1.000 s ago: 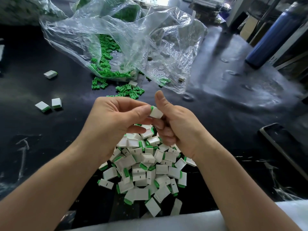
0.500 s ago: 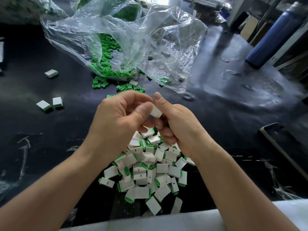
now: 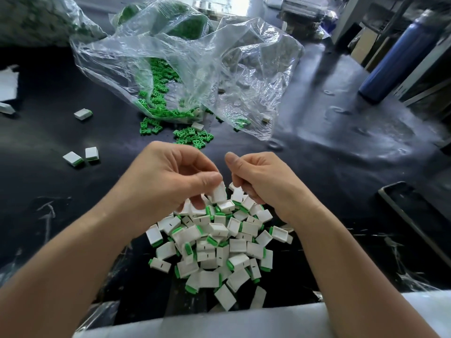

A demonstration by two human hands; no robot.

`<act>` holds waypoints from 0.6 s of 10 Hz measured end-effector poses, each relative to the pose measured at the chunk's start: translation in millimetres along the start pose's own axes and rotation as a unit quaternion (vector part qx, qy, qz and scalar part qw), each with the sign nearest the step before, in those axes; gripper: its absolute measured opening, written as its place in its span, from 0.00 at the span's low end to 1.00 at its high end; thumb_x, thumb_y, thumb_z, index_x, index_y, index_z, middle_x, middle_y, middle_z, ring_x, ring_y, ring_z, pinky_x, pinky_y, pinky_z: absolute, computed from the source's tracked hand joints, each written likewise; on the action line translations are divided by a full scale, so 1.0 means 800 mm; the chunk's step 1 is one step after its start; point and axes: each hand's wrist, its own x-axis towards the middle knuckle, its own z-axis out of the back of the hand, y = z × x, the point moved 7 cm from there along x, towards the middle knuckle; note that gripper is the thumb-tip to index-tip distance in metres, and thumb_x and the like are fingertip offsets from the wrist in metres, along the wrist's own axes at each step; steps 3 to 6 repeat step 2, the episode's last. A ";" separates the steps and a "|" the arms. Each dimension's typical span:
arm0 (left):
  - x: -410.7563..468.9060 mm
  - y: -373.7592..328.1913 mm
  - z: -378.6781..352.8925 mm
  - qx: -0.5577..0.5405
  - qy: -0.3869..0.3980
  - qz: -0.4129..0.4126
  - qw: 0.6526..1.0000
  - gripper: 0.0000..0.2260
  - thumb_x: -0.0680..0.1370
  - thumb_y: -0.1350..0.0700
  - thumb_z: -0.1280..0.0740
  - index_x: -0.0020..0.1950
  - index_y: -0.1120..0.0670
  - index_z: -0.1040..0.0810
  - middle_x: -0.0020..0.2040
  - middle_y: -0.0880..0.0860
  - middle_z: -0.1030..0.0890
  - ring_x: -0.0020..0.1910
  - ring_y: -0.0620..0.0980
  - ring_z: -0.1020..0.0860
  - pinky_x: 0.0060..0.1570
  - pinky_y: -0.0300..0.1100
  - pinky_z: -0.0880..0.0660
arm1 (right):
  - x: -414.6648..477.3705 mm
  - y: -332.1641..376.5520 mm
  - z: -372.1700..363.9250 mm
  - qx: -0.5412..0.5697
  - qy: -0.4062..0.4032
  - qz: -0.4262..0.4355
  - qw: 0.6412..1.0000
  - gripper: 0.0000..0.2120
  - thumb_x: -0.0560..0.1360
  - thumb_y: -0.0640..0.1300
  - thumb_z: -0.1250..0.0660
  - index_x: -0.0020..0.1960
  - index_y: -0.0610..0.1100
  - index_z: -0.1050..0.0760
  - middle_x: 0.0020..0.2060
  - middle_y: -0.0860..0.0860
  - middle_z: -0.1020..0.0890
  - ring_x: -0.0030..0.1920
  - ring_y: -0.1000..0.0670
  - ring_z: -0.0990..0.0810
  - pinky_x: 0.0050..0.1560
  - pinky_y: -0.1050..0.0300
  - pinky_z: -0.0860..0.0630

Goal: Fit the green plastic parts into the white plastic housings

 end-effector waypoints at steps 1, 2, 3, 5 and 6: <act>-0.001 0.004 -0.002 0.082 0.014 0.017 0.996 0.16 0.58 0.39 0.32 0.35 0.49 0.16 0.24 0.48 0.23 0.23 0.41 0.29 0.25 0.30 0.32 | 0.004 -0.004 0.008 -0.020 -0.011 0.000 1.000 0.25 0.75 0.55 0.37 0.22 0.47 0.29 0.17 0.55 0.34 0.20 0.55 0.39 0.22 0.66 0.40; -0.011 -0.001 0.012 0.077 -0.040 0.014 0.996 0.15 0.59 0.39 0.33 0.34 0.48 0.16 0.25 0.45 0.22 0.21 0.38 0.31 0.24 0.28 0.33 | 0.003 -0.006 0.017 -0.038 -0.030 -0.004 0.999 0.24 0.75 0.55 0.37 0.23 0.47 0.29 0.17 0.56 0.33 0.19 0.57 0.38 0.22 0.65 0.39; -0.011 -0.001 0.012 0.077 -0.040 0.014 0.996 0.15 0.59 0.39 0.33 0.34 0.48 0.16 0.25 0.45 0.22 0.21 0.38 0.31 0.24 0.28 0.33 | 0.003 -0.006 0.017 -0.038 -0.030 -0.004 0.999 0.24 0.75 0.55 0.37 0.23 0.47 0.29 0.17 0.56 0.33 0.19 0.57 0.38 0.22 0.65 0.39; -0.011 -0.001 0.012 0.077 -0.040 0.014 0.996 0.15 0.59 0.39 0.33 0.34 0.48 0.16 0.25 0.45 0.22 0.21 0.38 0.31 0.24 0.28 0.33 | 0.003 -0.006 0.017 -0.038 -0.030 -0.004 0.999 0.24 0.75 0.55 0.37 0.23 0.47 0.29 0.17 0.56 0.33 0.19 0.57 0.38 0.22 0.65 0.39; -0.011 -0.001 0.012 0.077 -0.040 0.014 0.996 0.15 0.59 0.39 0.33 0.34 0.48 0.16 0.25 0.45 0.22 0.21 0.38 0.31 0.24 0.28 0.33 | 0.003 -0.006 0.017 -0.038 -0.030 -0.004 0.999 0.24 0.75 0.55 0.37 0.23 0.47 0.29 0.17 0.56 0.33 0.19 0.57 0.38 0.22 0.65 0.39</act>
